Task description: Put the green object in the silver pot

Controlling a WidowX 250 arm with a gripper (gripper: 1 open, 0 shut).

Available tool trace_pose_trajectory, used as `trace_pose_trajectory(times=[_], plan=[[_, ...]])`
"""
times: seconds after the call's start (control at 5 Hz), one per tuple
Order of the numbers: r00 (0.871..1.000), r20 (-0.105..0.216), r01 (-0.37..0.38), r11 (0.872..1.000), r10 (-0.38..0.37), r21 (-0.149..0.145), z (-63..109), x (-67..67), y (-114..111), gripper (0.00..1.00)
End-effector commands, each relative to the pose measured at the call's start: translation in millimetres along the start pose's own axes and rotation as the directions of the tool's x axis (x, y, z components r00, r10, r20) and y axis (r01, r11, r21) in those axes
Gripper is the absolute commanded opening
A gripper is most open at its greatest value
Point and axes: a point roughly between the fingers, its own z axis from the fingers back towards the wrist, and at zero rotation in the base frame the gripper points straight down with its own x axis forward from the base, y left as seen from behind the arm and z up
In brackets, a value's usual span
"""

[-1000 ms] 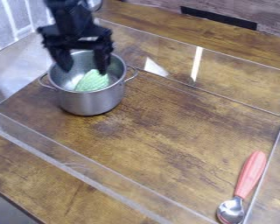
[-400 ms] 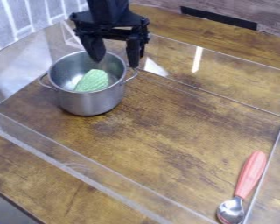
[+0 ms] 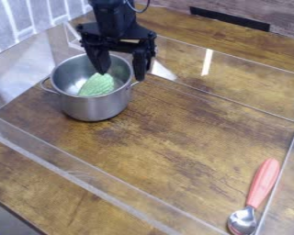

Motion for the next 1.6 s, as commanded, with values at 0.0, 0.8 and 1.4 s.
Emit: trace_pose_trajectory(times=[0.0,0.8,1.4], plan=[[0.998,0.064,-0.018,1.000,0.018,0.012,11.5,15.5,11,1.00],[0.999,0.036,-0.034,0.998,0.032,0.051,-14.3,18.6,27,0.00],[0.999,0.037,-0.035,0.999,0.034,0.025,3.3,30.3,14,0.00]])
